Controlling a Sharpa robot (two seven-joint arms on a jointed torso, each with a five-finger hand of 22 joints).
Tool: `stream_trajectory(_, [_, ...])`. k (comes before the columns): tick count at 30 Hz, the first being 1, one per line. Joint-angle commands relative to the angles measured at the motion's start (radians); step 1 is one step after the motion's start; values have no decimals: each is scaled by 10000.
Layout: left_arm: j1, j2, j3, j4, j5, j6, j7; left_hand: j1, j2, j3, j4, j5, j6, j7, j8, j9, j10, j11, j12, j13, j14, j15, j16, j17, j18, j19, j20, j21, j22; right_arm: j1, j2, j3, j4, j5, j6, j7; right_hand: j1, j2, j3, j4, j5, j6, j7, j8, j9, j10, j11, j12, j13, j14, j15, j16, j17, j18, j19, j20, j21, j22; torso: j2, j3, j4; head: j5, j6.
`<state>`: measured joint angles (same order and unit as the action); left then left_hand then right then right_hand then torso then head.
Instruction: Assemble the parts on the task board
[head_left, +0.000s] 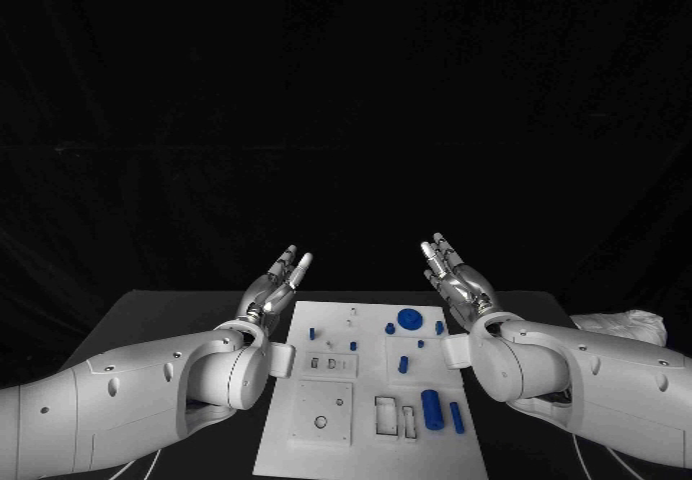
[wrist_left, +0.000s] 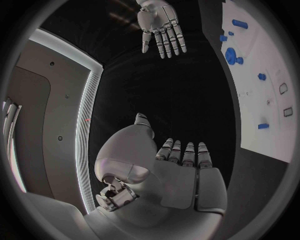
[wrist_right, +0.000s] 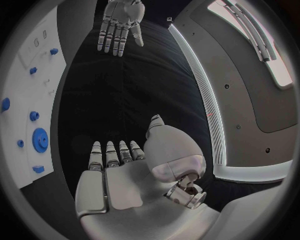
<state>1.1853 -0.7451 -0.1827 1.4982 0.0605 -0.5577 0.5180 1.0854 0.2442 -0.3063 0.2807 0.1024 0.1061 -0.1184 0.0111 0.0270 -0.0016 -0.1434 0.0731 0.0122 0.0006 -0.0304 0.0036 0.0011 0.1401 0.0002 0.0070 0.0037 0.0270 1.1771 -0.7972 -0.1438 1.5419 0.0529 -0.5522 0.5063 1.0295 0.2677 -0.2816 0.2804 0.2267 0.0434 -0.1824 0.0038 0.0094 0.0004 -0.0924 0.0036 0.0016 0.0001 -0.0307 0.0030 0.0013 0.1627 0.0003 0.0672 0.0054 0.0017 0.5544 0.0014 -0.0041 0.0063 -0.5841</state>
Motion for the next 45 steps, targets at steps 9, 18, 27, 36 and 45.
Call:
stream_trajectory(9, [328, 113, -348, -173, 595, 2042, 380, 572, 26, -125, 92, -15, 235, 125, 81, -73, 12, 215, 81, 22, -6, -14, -36, -11, 66, -2, 385, -37, -270, 525, -65, -526, -126, 517, 3047, 87, 725, -64, -347, 95, -828, 974, 830, 223, 171, 48, 1322, 102, 71, -1, 1391, -30, -13, -125, -3, 1185, -54, -17, 2, 0, 0, -1, -2])
stream_trajectory(18, [514, -587, -341, 530, 258, 3440, 364, 1127, 34, 84, 89, 558, 524, 513, 123, -39, 32, 547, 208, 40, -6, 608, -36, -11, 272, -2, 1309, -37, -270, 782, -1082, -539, 424, -749, 4342, -1136, 2602, -247, 89, -642, 1464, 2687, 1185, 759, 624, 769, 1837, 1786, 653, 2352, 1833, 1503, 1484, -19, 2623, 1945, 1465, 796, 491, -43, 95, -343, -627])
stream_trajectory(27, [700, -1089, -341, 1127, 278, 3651, 66, 1492, 44, 195, 100, 1116, 723, 688, 153, -18, 51, 734, 356, 59, -6, 795, -36, -11, 374, -2, 1644, -37, -270, 1134, -1393, -540, 614, -3012, 3935, -2068, 4650, -522, 1402, -2677, 2549, 4772, 1441, 2261, 1503, 2679, 2118, 5150, 1895, 6174, 1537, 4015, 3171, 171, 7567, 1476, 3811, 1777, 907, -68, 193, -443, -805])
stream_trajectory(36, [1171, -1645, -341, 1896, 349, 3742, -203, 1720, 33, 232, 96, 1505, 905, 846, 187, 5, 86, 901, 510, 79, -6, 1050, -36, -11, 401, -2, 1936, -37, -270, 2011, -1641, -542, 808, -7931, 3505, -3789, 4684, -967, 1670, -2727, 1807, 5676, 2166, 3330, 1929, 5630, 2092, 6831, 2636, 10294, 702, 7098, 4558, 189, 10964, 738, 6997, 3617, 1526, -87, 491, -650, -874])
stream_trajectory(45, [1446, -2205, -340, 2573, 323, 3675, -374, 1892, -22, 245, 99, 1717, 1106, 978, 234, 29, 113, 952, 583, 87, -6, 1199, -36, -11, 400, -2, 2104, -37, -270, 2802, -1149, -540, 491, -13985, 4087, -5987, 4328, -2008, 3138, -2337, 1319, 6592, 2138, 3015, 1962, 6937, 1789, 6465, 2856, 13347, 271, 13006, 10200, -1112, 14179, 344, 14437, 13241, 2022, -84, 672, -758, -907])
